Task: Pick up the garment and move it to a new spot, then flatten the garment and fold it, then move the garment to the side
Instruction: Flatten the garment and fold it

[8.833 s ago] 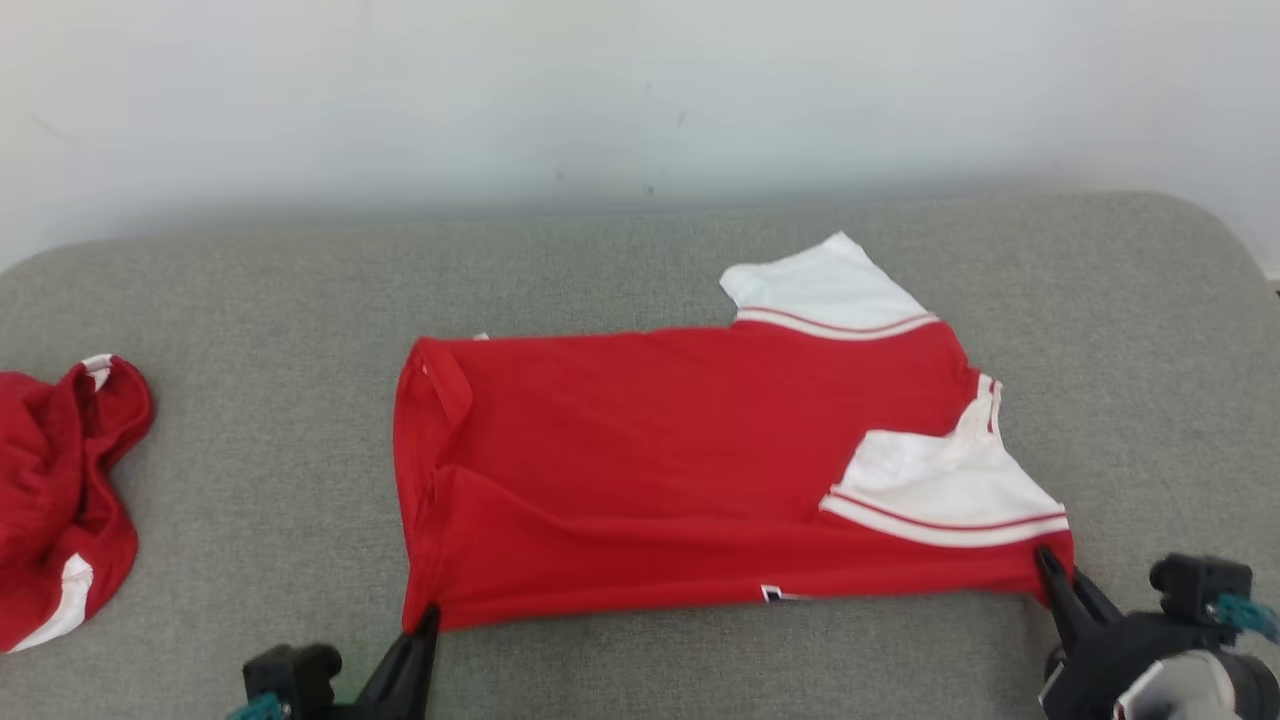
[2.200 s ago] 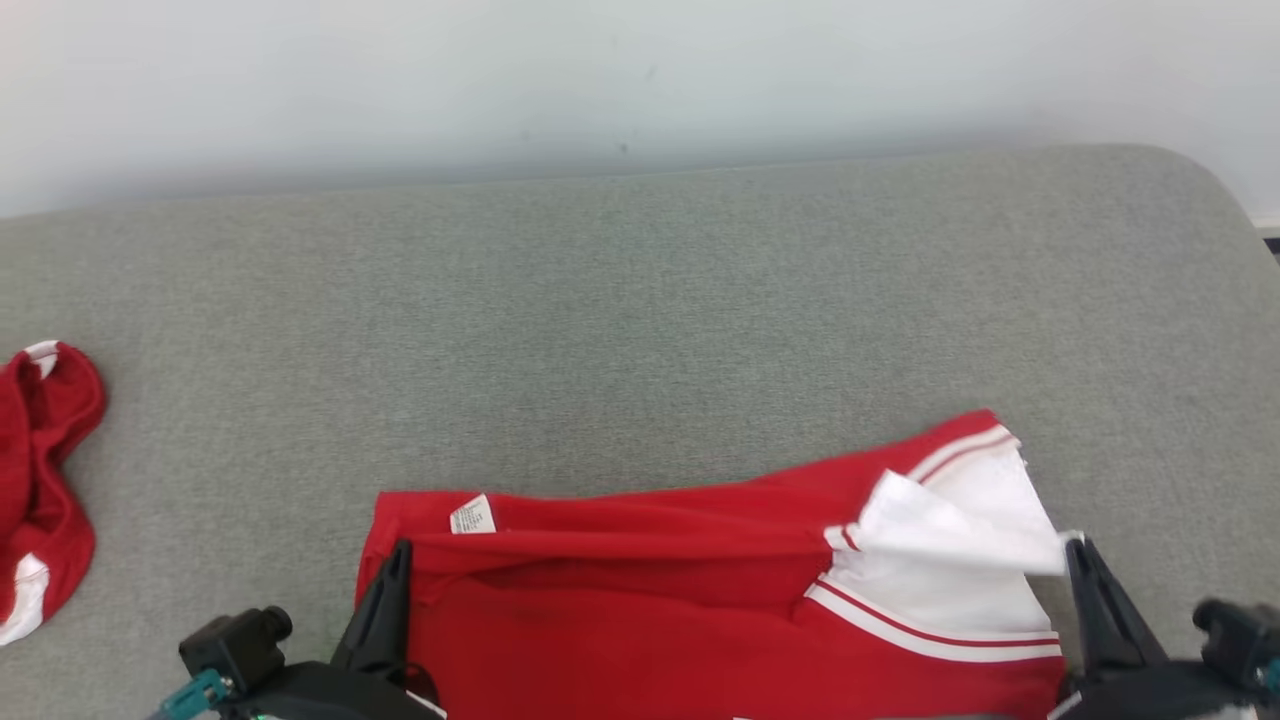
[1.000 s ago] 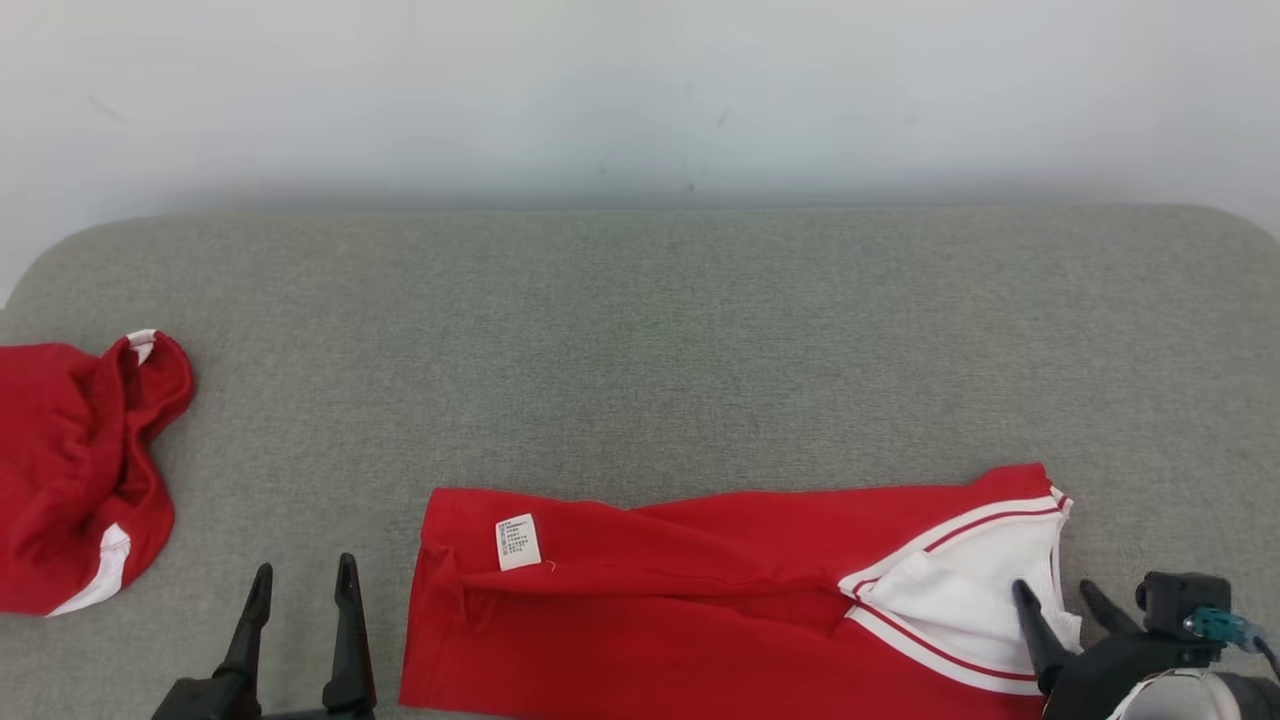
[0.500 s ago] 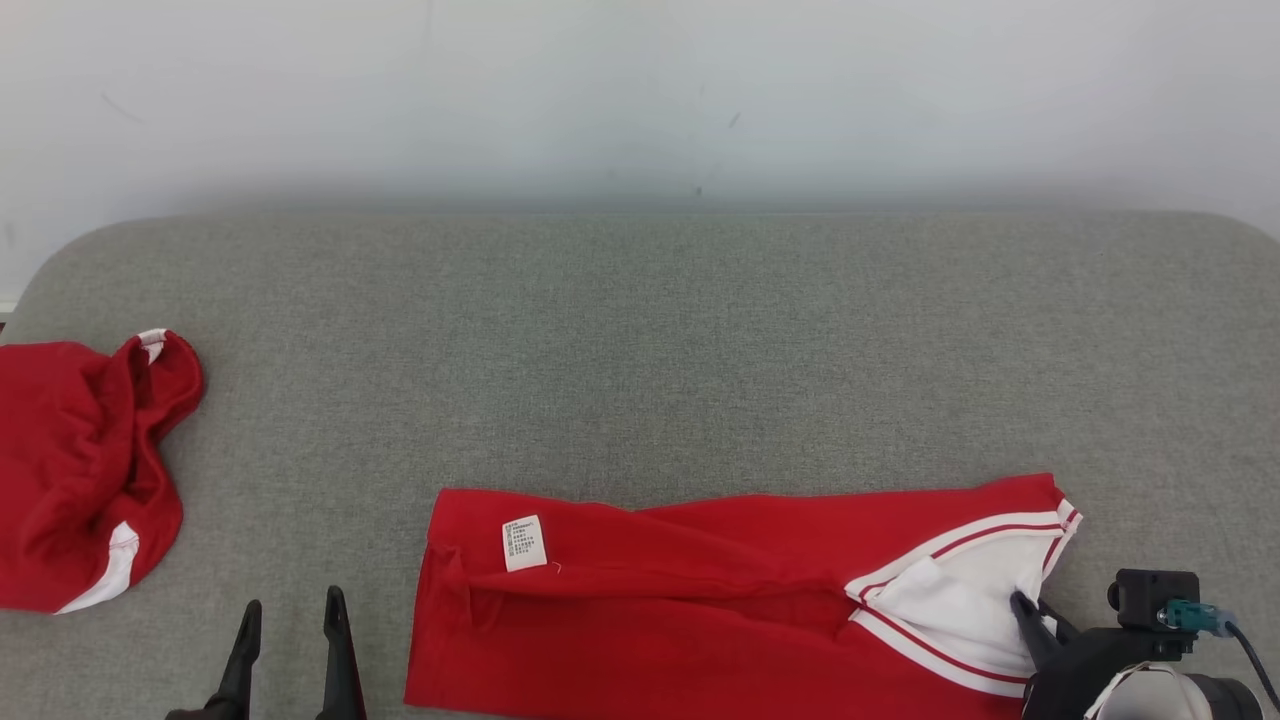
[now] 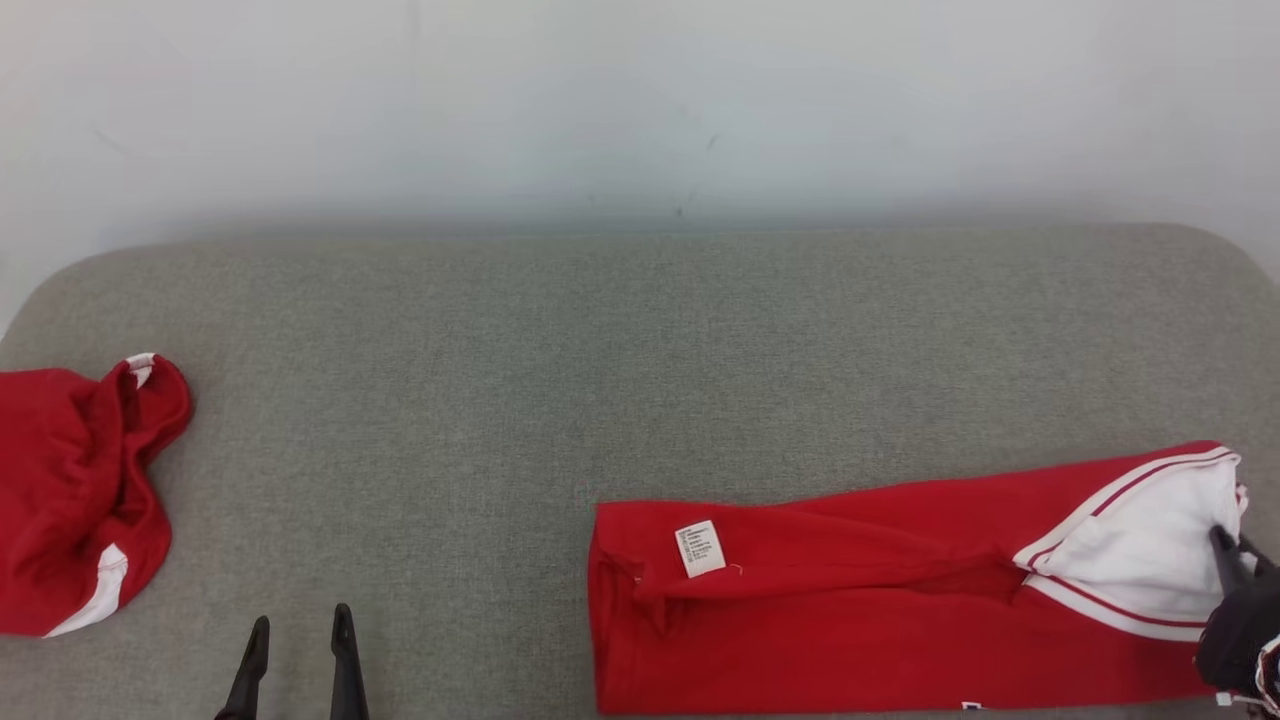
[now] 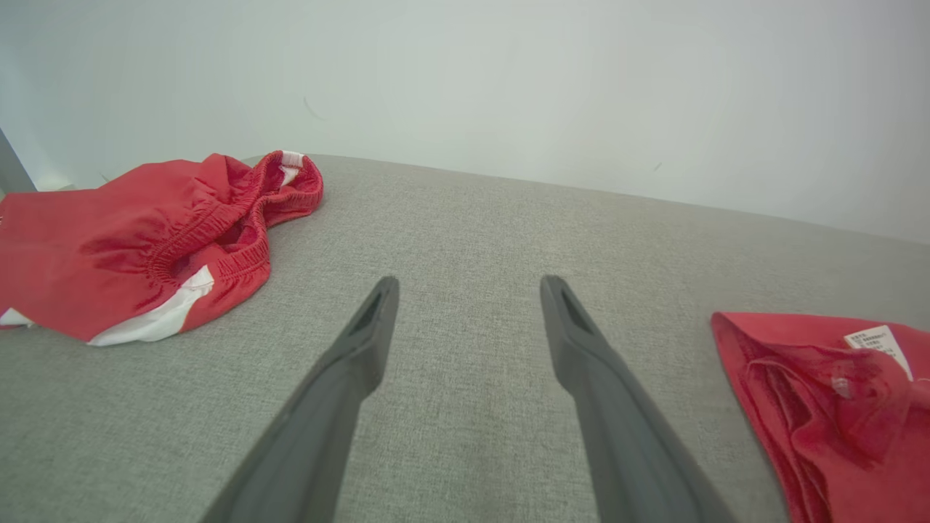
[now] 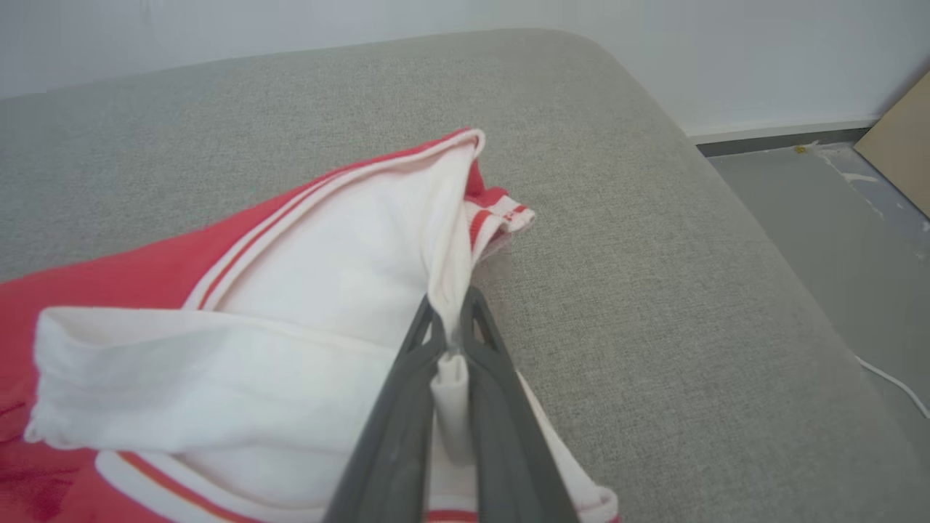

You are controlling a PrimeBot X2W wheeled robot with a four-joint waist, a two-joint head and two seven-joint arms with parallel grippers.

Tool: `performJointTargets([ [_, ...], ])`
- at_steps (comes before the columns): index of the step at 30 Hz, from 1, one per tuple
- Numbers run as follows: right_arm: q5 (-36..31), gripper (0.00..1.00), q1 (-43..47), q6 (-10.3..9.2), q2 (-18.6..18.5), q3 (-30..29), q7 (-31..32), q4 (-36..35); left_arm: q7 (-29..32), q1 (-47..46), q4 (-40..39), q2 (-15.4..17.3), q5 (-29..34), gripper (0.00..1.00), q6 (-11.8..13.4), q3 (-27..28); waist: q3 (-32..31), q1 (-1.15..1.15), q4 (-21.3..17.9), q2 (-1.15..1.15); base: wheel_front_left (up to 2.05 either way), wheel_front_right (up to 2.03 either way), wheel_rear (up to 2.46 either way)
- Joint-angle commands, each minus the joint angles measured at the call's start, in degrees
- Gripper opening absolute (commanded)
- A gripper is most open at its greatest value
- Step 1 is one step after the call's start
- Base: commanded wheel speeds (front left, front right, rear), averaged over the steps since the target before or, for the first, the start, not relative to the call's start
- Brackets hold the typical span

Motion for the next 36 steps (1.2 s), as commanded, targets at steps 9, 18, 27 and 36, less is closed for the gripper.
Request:
performJointTargets([
  [9, 0.5, 0.0, 1.2, -0.18, 1.4, 2.9, 2.2, -10.1, -0.2, 1.4, 0.2, -0.1, 0.5, 1.0, -0.1, -0.1, -1.1, 0.0, -2.5, 0.0, 0.0, 0.0, 0.0],
  [18, 5.4, 0.0, 4.5, -0.17, 5.9, 8.3, 9.1, -29.2, -0.2, 1.4, 0.5, -0.1, 0.4, 1.0, -0.3, -0.7, -1.9, 0.0, -3.1, 0.0, 0.0, 0.0, 0.0],
  [27, 5.1, 0.0, 6.9, -0.17, 12.6, 14.6, 13.8, -40.7, -0.2, 0.5, 1.1, -0.1, -0.7, 1.0, -0.2, -2.2, -1.2, 0.0, -0.2, 0.0, 0.0, 0.0, 0.0],
  [36, 0.8, 0.0, 4.2, -0.17, 18.7, 23.3, 12.7, -37.5, -0.2, -1.9, 1.9, -0.1, -1.1, 1.0, -0.2, -4.5, 0.3, 0.0, 3.5, 0.0, 0.0, 0.0, 0.0],
])
